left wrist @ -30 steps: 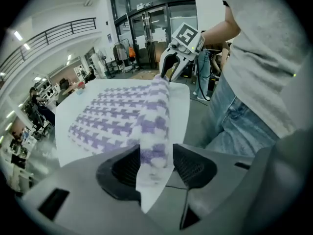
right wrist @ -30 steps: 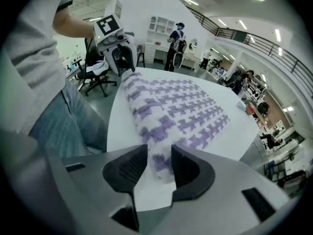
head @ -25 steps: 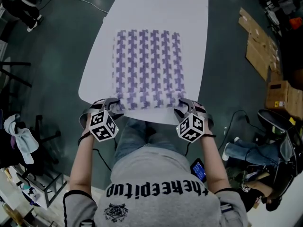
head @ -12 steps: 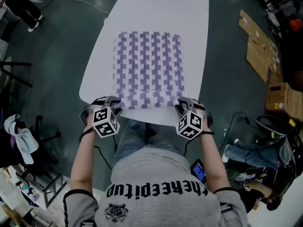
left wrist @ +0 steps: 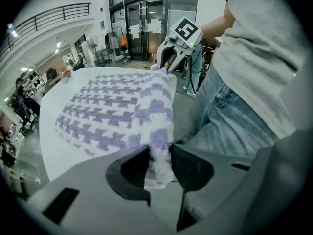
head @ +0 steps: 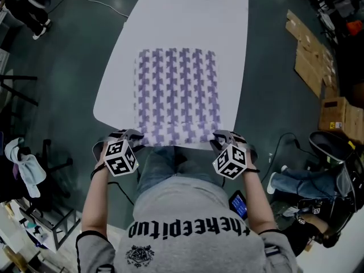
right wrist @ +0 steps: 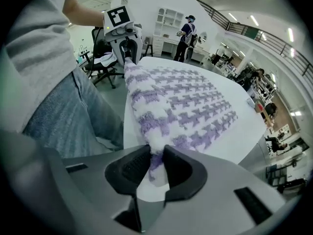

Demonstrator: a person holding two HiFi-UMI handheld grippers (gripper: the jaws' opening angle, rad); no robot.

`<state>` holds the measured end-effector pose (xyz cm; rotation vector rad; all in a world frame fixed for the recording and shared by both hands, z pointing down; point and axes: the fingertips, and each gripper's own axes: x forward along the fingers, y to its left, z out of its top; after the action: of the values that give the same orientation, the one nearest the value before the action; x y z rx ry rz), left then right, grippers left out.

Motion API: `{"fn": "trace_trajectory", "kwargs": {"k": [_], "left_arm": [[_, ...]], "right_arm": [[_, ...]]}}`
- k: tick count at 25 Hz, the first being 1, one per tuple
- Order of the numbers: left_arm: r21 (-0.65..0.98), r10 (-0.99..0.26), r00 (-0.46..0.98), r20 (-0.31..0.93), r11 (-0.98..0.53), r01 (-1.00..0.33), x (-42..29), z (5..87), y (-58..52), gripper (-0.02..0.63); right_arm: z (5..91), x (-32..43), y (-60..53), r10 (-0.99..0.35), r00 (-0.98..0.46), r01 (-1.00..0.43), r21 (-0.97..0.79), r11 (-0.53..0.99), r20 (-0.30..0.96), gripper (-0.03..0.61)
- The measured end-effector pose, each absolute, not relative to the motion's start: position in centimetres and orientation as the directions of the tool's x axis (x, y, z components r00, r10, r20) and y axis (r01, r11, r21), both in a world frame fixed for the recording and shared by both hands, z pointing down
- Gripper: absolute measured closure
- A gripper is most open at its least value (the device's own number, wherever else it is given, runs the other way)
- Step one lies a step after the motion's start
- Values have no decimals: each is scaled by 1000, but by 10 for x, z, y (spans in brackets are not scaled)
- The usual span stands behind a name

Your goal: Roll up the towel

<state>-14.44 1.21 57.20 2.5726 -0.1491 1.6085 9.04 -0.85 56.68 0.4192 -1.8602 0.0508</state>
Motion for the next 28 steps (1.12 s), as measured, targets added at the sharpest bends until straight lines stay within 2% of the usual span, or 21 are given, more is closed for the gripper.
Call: {"fn": "trace_trajectory", "kwargs": {"k": [6, 12, 28], "left_arm": [[95, 26, 448, 894, -987, -132, -112, 572, -40, 477], [180, 103, 482, 870, -977, -117, -116, 567, -44, 476], [122, 40, 469, 882, -982, -146, -112, 580, -139, 474]], "right_arm": [[564, 122, -68, -225, -294, -355, 113, 928, 929, 491], [554, 120, -75, -210, -346, -409, 55, 911, 915, 489], [562, 127, -156, -336, -292, -457, 178, 872, 895, 489]]}}
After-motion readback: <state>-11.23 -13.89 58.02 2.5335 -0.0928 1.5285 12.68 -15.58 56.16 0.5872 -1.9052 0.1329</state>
